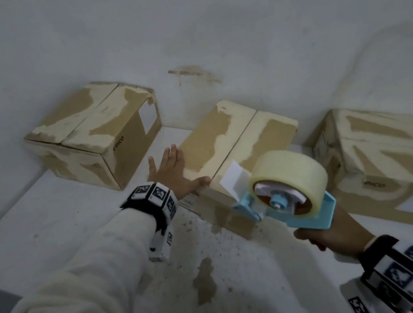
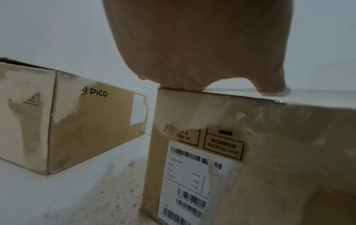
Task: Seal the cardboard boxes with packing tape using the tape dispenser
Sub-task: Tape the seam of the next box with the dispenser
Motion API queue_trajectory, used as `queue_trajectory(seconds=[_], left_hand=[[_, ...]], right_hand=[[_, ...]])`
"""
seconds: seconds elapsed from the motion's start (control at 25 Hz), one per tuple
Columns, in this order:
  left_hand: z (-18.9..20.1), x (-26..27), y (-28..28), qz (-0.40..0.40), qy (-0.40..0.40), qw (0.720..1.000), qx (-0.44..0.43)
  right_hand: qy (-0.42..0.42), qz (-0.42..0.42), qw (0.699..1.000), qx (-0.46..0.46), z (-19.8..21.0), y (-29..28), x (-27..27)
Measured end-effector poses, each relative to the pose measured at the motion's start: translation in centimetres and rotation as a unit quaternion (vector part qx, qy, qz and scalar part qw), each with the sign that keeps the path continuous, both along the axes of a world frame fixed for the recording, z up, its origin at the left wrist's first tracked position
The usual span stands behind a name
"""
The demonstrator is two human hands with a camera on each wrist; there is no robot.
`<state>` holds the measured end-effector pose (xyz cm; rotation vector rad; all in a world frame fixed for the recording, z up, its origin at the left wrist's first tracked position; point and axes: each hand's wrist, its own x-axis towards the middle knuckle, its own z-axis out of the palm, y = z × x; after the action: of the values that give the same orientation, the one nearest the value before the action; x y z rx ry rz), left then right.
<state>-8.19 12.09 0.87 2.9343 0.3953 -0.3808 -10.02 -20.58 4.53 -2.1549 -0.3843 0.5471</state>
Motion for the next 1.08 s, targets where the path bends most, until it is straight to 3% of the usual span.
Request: queue_trajectory(seconds=[0.24,0.44,0.6,0.72,1.08], left_hand=[[0.3,0.0,-0.5,0.009,-0.002,1.0,0.004],[1.6,-0.3,-1.6,0.011,0.016,0.999,0.047],[2.0,-1.4,-8.7,-0.075,-0.047,0.995,0.048],[0.1,-1.9,-13.8,-0.145,-0.004,0.989,0.04],[-0.5,-1.7,-14.2,-0.125,-0.002,0.992,-0.011]], right_hand=[[0.005,-0.014,0.999,-0.031,-0.9,-5.6,-0.9],[-0.008,-0.004,0.999,-0.049,-2.9,-6.0,-0.3],[0.013,-0.034,0.999,-0.016,-3.9,-6.0,0.0],[0.019,-0.034,0.999,-0.002,-4.2,-5.9,-0.4],[0.0,-0.004,1.0,0.006,-3.2,-8.8,-0.7]])
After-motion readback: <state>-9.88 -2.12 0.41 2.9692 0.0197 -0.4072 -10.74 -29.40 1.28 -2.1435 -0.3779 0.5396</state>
